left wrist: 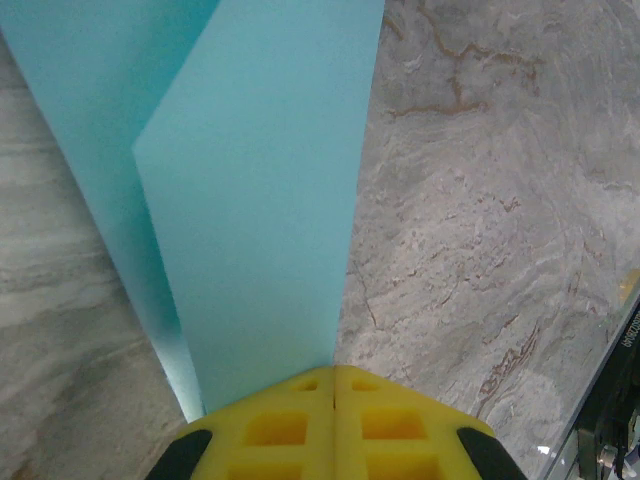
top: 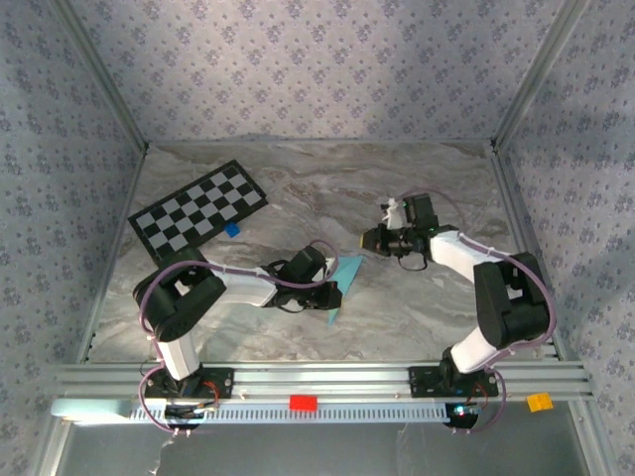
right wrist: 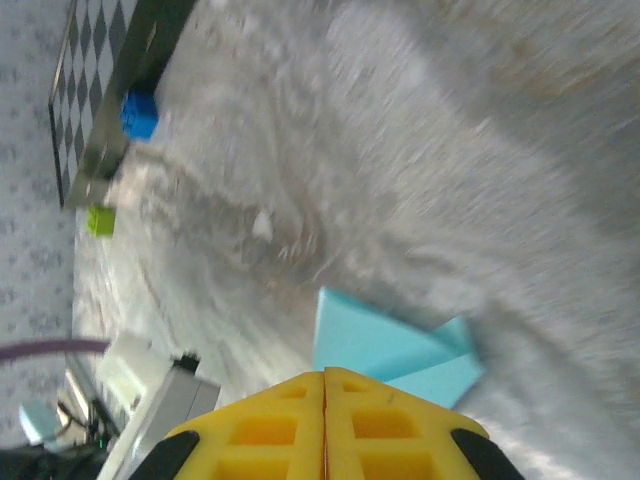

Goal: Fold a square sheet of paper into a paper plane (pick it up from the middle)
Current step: Fold the wing for the fifth time at the center of the table.

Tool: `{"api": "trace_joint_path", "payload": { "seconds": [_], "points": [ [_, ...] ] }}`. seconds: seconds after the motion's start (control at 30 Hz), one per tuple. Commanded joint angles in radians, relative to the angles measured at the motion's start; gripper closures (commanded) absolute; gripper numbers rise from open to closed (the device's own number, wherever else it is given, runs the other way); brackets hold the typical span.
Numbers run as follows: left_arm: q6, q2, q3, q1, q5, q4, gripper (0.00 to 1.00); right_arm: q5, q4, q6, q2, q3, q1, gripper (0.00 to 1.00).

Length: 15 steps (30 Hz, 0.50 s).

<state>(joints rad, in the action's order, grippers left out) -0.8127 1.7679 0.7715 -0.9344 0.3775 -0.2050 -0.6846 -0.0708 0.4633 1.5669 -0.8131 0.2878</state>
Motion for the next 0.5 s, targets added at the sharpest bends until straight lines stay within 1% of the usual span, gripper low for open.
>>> {"api": "trace_joint_path", "payload": {
  "seconds": [0.0,0.17,0.27,0.47],
  "points": [
    [-0.004,0.030,-0.012,-0.004,-0.051,0.123,1.00,-0.002,0.002,0.018,0.016,0.050,0.067,0.92],
    [-0.008,0.022,-0.022,-0.004,-0.053,0.116,1.00,-0.021,0.007,0.023,0.064,0.033,0.113,0.91],
    [-0.013,0.027,-0.022,-0.004,-0.042,0.108,1.00,-0.010,0.008,0.027,0.084,0.034,0.116,0.91],
    [-0.024,0.033,-0.031,-0.005,-0.046,0.087,1.00,-0.065,0.068,0.057,0.108,0.048,0.125,0.91]
  ]
}}
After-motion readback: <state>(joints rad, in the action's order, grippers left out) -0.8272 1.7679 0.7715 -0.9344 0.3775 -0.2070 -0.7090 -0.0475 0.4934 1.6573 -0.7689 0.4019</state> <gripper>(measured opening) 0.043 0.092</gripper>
